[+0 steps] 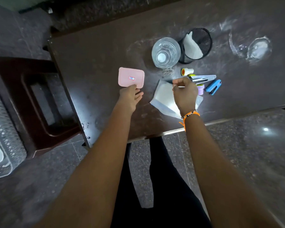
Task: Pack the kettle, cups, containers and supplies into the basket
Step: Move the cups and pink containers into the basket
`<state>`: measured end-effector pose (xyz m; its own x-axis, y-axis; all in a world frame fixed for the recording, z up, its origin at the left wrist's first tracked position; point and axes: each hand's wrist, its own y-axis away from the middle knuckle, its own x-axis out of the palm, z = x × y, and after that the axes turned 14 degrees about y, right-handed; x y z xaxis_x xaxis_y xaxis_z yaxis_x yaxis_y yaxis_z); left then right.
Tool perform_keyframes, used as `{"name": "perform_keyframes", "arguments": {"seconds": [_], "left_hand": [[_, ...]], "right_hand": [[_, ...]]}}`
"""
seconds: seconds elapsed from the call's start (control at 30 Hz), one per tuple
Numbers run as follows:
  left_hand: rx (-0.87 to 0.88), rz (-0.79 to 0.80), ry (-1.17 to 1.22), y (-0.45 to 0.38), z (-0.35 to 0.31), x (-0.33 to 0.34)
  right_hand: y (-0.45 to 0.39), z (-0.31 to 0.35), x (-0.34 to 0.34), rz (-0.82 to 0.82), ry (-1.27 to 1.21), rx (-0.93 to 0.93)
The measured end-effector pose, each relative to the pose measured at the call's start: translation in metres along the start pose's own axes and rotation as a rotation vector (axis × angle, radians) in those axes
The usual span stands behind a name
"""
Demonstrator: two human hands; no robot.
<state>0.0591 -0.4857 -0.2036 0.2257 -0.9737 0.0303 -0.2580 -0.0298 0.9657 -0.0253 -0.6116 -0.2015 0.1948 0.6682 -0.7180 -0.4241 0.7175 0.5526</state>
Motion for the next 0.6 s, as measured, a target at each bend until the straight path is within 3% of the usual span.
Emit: {"name": "perform_keyframes", "arguments": {"seconds": [0.23, 0.47, 0.6], "left_hand": [[0.06, -0.184, -0.024, -0.022, -0.005, 0.011], [0.117, -0.14, -0.07, -0.026, -0.004, 0.012], [0.124, -0.102, -0.182, -0.021, 0.002, 0.004]], "right_hand": [[-0.034, -0.01, -0.018, -0.136, 0.187, -0.141], [-0.061, -0.015, -0.011, 0.019, 0.571, -0.298], [-0.068, -0.009, -0.007, 0.046, 0.668, -0.416]]}}
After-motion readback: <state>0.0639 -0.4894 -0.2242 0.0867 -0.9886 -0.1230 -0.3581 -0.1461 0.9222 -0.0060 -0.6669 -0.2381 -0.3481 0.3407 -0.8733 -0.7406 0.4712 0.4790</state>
